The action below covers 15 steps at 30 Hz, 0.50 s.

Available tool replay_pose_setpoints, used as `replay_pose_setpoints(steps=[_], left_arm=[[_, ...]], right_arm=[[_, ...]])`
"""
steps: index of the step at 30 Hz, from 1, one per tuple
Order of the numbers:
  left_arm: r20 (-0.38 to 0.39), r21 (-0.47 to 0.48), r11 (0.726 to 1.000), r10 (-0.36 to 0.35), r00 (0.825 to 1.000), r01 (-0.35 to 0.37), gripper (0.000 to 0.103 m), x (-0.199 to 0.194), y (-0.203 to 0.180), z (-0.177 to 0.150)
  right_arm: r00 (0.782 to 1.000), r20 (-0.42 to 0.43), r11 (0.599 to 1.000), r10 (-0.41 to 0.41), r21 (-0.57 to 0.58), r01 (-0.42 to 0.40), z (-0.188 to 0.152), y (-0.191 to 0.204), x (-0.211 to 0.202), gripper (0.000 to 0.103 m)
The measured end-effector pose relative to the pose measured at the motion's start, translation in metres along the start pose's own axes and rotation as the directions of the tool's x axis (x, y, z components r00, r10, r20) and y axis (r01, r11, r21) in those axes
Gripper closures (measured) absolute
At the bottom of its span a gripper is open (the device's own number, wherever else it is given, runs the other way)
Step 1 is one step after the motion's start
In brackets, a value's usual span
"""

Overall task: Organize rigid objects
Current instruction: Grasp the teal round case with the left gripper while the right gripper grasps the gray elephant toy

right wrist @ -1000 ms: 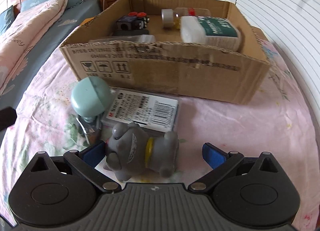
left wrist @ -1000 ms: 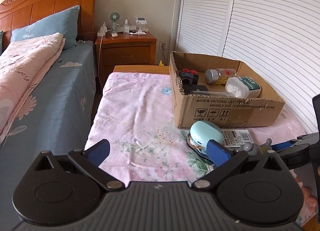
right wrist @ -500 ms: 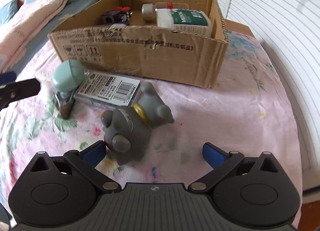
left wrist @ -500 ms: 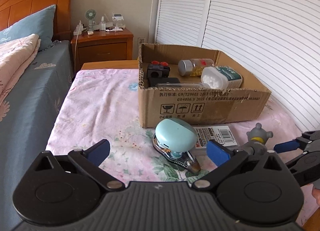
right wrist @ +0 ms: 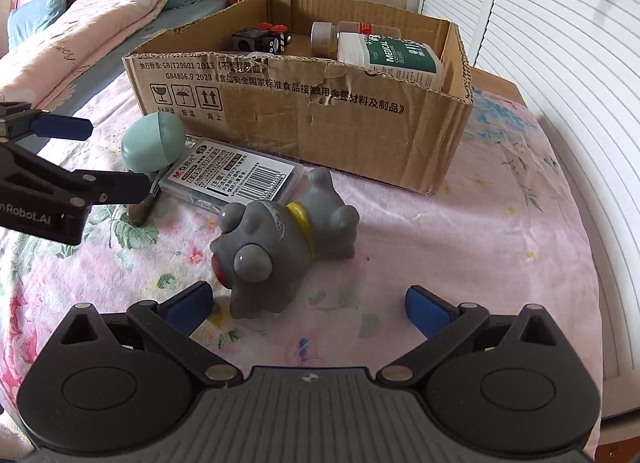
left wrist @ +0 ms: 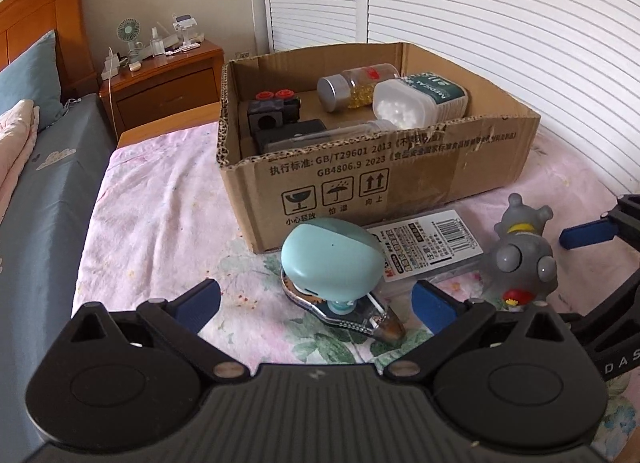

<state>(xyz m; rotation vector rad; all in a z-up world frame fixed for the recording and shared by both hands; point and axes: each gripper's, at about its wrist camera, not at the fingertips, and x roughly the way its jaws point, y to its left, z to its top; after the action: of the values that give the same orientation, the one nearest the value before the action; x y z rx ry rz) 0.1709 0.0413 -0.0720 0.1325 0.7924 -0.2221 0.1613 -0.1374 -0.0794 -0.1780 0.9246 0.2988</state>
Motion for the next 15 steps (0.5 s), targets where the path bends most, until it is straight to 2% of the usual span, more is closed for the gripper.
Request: replay_pose_setpoints(steps=[5,8,15], left_arm=[[0.024,-0.049,0.998,0.030,0.999,-0.028,0.002,0.011,-0.002,0.015],[0.013,-0.096,0.995,0.042,0.999,-0.041,0.002,0.022,0.000,0.020],[-0.011,-0.137,0.989,0.059,0.998,-0.060,0.002,0.016,0.010,0.007]], right_arm=[[1.000,0.006,1.000,-0.003,0.003,0.003,0.000,0.000,0.000,0.000],[1.000,0.004,1.000,-0.002,0.001,0.002,0.001,0.000,0.000,0.000],[1.000,0.008,1.000,-0.001,0.000,0.001,0.000,0.000,0.000,0.000]])
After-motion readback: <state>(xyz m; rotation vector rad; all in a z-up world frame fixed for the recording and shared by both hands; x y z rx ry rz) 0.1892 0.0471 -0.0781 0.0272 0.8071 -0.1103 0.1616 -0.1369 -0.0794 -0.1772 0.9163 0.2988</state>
